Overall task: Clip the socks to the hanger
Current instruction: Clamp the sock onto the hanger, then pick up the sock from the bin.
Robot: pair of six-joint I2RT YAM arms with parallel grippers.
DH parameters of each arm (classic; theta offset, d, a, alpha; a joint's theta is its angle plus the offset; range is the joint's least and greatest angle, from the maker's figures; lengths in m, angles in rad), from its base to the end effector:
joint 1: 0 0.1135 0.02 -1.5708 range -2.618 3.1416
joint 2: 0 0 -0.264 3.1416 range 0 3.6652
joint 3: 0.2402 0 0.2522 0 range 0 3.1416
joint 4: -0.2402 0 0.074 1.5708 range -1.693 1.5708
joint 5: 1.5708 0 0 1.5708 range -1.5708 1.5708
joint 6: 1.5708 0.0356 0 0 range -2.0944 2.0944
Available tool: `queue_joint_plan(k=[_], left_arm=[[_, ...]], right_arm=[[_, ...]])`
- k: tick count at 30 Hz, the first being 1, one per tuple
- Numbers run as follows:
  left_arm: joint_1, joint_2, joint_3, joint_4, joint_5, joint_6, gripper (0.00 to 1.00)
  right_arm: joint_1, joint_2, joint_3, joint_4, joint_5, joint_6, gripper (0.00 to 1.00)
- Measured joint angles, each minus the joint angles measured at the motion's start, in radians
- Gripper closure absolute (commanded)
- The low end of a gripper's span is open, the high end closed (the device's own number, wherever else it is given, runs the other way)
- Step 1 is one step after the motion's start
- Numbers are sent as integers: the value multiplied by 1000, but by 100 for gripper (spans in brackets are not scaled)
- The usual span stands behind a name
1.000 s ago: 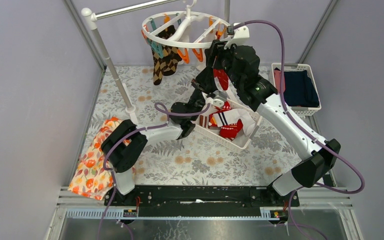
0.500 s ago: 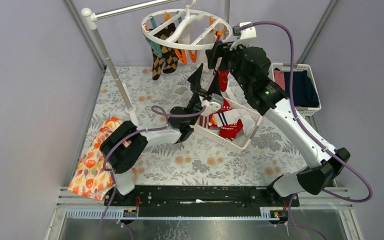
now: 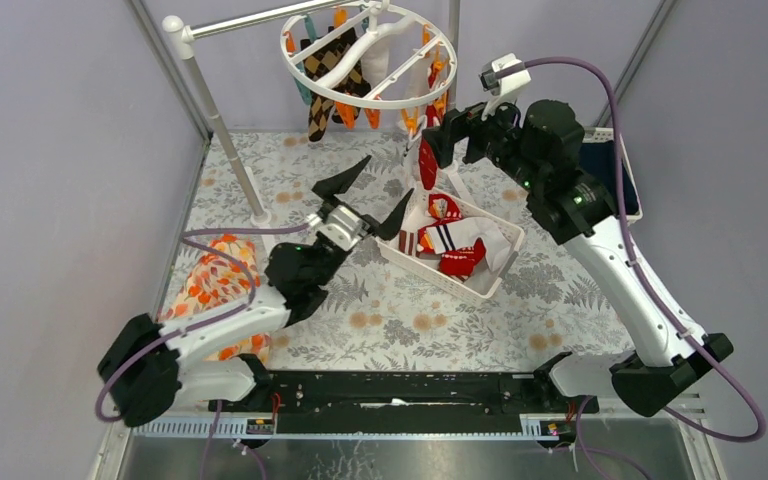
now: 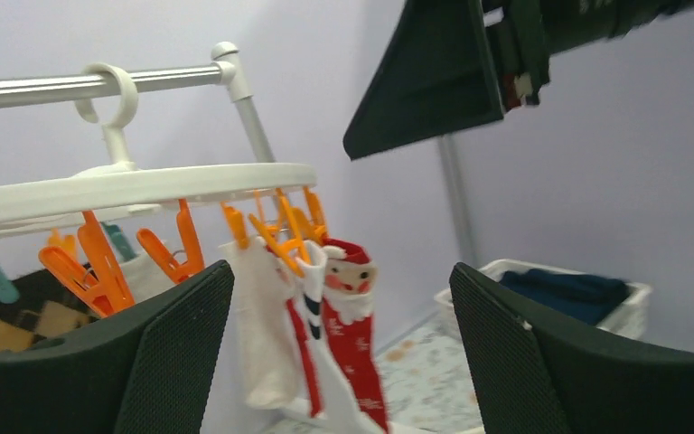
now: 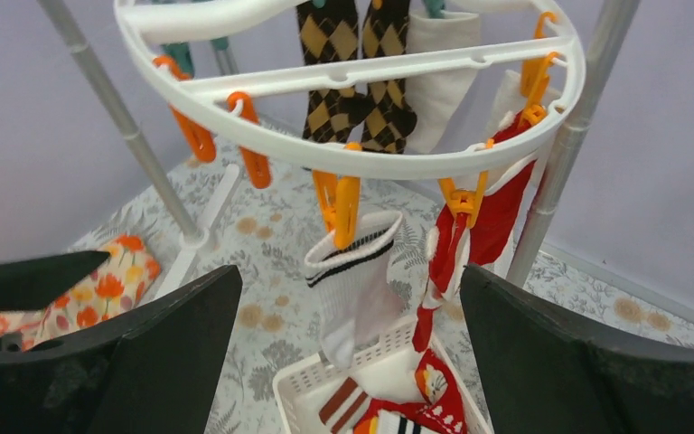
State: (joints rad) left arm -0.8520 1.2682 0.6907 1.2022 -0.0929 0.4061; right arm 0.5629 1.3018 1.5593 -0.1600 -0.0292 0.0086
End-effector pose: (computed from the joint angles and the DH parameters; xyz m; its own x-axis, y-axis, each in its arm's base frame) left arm 0.1790 -0.1996 0.3461 0.6302 -0.1230 -0.7666 0.4908 0.8282 0.2706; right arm 0.2367 0.1506 0.4991 0.0775 0.0591 -0.9952 -0.5587 0.8294 0.0057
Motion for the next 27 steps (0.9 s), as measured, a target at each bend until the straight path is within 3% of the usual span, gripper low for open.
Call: queue_joint_plan(k=[9,14,21,27], left_arm=[[23,-348,-82,-428,159,-380,4],[30,-509,-177,-579,204,-527,5],[31,-642,-265,-706,228,-678,4],[31,-600,-260,-802,247,-760,2]], right_arm=[[-50,18,238,-431,-306,-168,0],[-64,10,285,-639,-444,-287,0],[-163,-33,211,-850,-534,-475,0],[-277,-137,-39,-830,-614,-559,0]])
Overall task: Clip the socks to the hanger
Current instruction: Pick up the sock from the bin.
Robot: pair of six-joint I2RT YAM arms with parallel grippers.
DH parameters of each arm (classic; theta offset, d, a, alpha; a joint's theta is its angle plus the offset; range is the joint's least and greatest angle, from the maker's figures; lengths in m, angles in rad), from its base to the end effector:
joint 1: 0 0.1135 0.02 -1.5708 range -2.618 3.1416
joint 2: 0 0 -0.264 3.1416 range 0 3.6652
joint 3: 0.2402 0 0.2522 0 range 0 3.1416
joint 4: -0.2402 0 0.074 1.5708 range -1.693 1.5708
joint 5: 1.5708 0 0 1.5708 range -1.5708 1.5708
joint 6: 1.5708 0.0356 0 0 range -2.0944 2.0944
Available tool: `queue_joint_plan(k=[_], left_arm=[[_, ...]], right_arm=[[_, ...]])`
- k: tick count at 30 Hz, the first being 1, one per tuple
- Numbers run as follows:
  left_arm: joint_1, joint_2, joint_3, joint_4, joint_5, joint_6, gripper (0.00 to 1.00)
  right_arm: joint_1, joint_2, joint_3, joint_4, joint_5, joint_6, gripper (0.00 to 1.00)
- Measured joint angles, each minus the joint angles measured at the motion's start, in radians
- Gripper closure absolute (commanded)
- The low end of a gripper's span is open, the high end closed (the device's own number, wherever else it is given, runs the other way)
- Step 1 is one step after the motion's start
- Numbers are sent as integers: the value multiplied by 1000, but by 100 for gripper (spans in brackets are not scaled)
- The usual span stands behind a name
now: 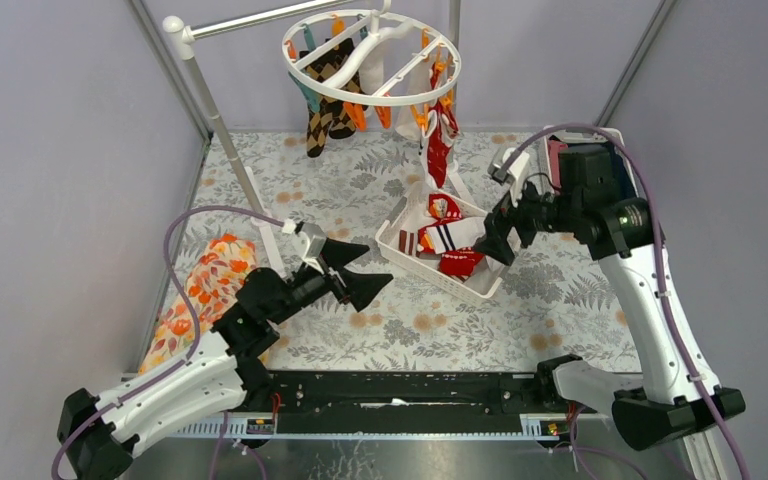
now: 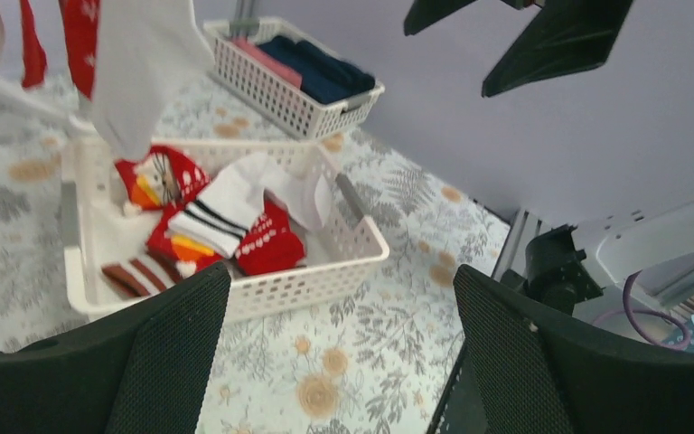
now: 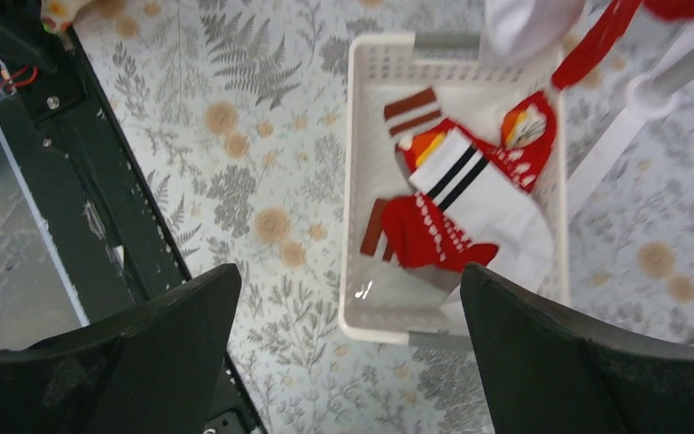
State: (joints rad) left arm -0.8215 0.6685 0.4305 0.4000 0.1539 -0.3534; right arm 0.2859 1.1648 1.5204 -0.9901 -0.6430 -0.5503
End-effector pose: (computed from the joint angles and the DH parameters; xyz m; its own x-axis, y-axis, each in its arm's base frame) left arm 0.1137 -0.1302 0.2953 -0.1830 -0.3054 -0.9345 0.8135 0.4867 -0.3184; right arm 0.1926 0.0789 0.4368 -0.1245 -0.4728 -0.8723 -0.8847 0.4510 -0.1182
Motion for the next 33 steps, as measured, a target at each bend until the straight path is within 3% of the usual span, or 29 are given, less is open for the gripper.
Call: queue_joint_plan(k=[5,12,23,33], left_arm=[[3,40,0,-40,1,-48,2],[5,73,-1,-36,0,-93,4],[9,135,-82,112,-24,-201,6],[11,244,-173,384,-69,-426,10]], right_arm=[[-103,-103,-294,139,-114,13,0],[-187,-144,-574,408,-240,123,0],[-200,-142,-625,525,-230,137,0],[-201,-144,-691,502,-340,-79,0]])
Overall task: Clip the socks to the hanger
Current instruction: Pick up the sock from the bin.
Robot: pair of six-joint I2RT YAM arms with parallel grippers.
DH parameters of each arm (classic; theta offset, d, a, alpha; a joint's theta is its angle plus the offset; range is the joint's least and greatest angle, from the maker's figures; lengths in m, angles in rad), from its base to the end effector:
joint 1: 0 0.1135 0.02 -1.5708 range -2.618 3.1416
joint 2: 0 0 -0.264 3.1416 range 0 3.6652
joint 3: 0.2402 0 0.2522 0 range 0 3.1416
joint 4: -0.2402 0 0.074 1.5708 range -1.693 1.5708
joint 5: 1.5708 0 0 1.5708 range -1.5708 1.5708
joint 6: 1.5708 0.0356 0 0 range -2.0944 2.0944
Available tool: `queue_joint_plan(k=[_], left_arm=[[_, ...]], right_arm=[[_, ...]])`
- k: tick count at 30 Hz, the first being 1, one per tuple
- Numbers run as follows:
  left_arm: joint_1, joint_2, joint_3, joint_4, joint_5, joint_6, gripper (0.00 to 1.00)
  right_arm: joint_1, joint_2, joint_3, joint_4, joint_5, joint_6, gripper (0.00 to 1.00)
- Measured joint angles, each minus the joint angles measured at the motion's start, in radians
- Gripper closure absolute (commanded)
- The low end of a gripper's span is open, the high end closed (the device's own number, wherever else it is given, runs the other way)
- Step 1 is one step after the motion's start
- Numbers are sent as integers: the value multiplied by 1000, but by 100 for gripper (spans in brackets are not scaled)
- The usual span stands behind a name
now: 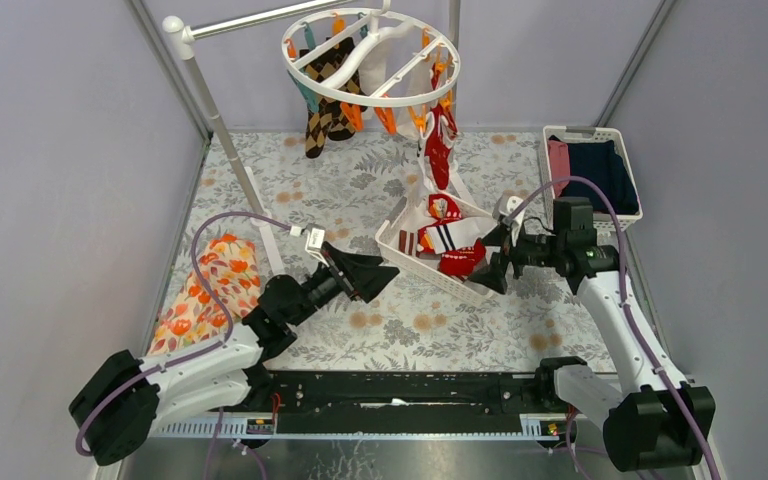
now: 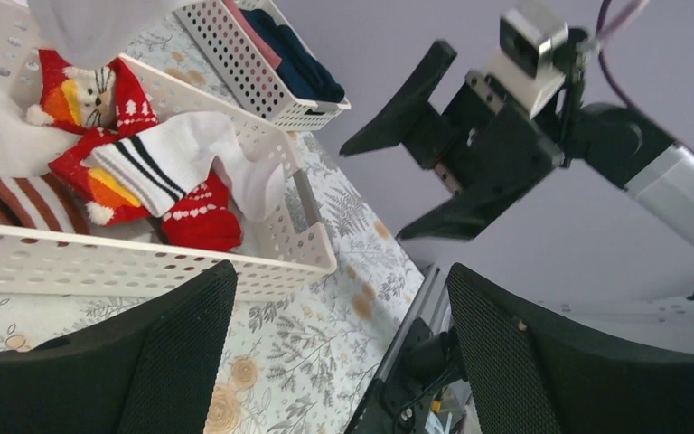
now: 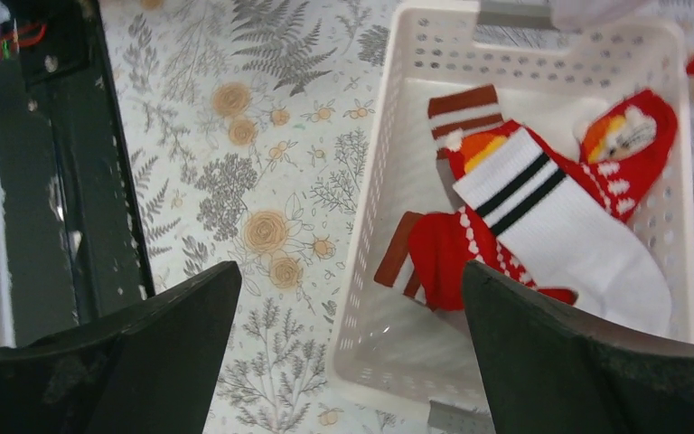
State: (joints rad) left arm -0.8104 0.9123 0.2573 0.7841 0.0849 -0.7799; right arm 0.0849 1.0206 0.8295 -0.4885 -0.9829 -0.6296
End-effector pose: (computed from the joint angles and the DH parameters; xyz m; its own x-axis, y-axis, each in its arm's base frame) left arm 0.1342 -0.1454 0.2348 -0.4854 -0.5064 -0.7127 0.6169 0.3793 -0.6896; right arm 0.2035 0.0470 0.2920 -0.0987 -0.3361 -0.9366 -0.9280 0.3709 -0.0353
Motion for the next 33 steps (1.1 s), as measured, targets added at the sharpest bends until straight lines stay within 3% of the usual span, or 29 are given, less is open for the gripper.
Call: queue_joint_plan(k=[9,15,18,21,24,27,33], left_arm=[[27,109,18,84,-48,-15,14],[99,242,25,185,-1,-30,21],[142,310,6,304,50,-65,32],[203,384,-34,446,122,-119,37],[290,440,-81,553,206,-180,37],[354,441,-100,570,273,-212,37],[381,324,-37,384,343,-168,34]], right_arm=[[0,43,-64,-48,-158,-492,4],[3,389,87,-218,-194,-939,31],[8,605,257,-373,-198,-1151,34],[13,722,365,-449,-206,-1251,34],[29,731,372,-425,-190,-1220,31],[59,689,308,-287,-137,-1077,28],[88,576,237,-67,1,-766,22]])
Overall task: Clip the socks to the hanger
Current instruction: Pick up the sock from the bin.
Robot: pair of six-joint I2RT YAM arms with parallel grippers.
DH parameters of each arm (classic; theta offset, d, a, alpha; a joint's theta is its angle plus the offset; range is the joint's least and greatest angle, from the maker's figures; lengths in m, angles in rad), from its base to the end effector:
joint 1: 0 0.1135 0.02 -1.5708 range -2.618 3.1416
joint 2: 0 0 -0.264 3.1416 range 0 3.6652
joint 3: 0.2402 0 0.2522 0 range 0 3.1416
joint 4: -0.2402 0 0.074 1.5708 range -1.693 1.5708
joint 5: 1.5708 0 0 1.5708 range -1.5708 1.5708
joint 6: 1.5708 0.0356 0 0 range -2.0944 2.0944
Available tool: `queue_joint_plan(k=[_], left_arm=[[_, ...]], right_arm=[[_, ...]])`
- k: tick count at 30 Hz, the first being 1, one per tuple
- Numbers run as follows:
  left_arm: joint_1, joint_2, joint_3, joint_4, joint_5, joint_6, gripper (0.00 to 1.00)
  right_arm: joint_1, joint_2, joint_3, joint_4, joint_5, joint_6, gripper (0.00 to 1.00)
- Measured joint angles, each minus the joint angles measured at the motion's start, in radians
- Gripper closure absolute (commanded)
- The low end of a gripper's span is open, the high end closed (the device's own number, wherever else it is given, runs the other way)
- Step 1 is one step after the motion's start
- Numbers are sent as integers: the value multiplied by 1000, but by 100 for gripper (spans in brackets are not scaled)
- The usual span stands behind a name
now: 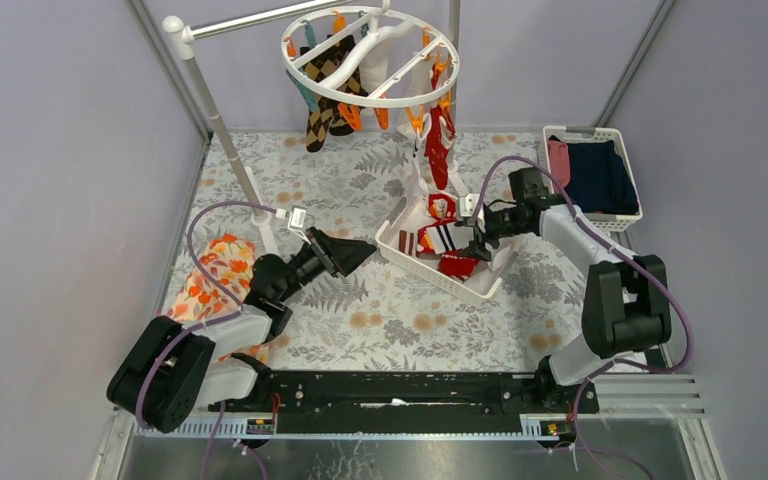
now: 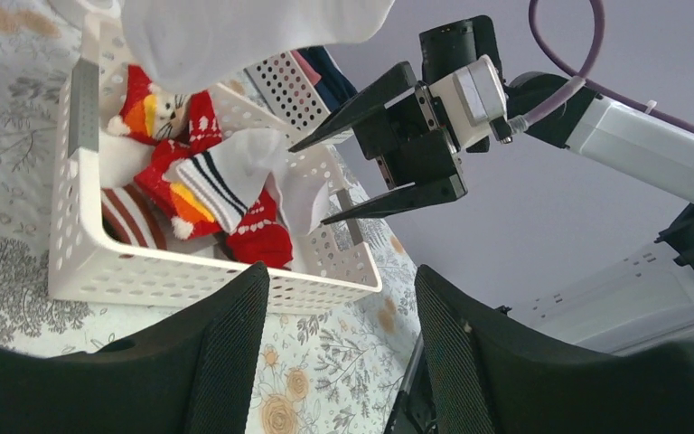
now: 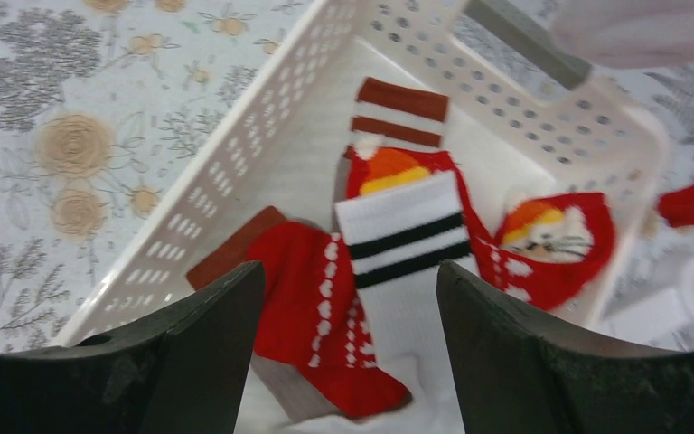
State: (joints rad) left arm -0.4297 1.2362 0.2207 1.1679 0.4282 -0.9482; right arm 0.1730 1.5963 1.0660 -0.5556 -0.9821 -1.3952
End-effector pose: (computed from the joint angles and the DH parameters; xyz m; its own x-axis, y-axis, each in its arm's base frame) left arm 0.1926 -0.1045 0.2025 -0.5305 -0.5698 -0.6276 0.5507 0.3312 -0.7662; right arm 0.3023 0.0829 0.2223 0.3179 -0.4995 -0.8059 -0.9415 -0.0660 -0.3304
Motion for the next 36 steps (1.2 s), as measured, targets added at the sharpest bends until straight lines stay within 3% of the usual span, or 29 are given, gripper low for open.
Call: queue_joint_plan(k=[7,11,12,24,36], left_arm=[[0,-21,16,-37,2,27,29],[0,13,16,-36,4,30,3],[1,21,16,-33,7,31,1],[17,47,8,12,39,27,1],[43,85,-6,69,77,8,1]], right_arm=[[3,-69,-45,125,92,108,21],[17,-69,-72,159,138,118,20],[24,-69,-76,164,151,119,19],[105,-33,-79,245,234,119,20],[177,48,-116,349,316,139,38]])
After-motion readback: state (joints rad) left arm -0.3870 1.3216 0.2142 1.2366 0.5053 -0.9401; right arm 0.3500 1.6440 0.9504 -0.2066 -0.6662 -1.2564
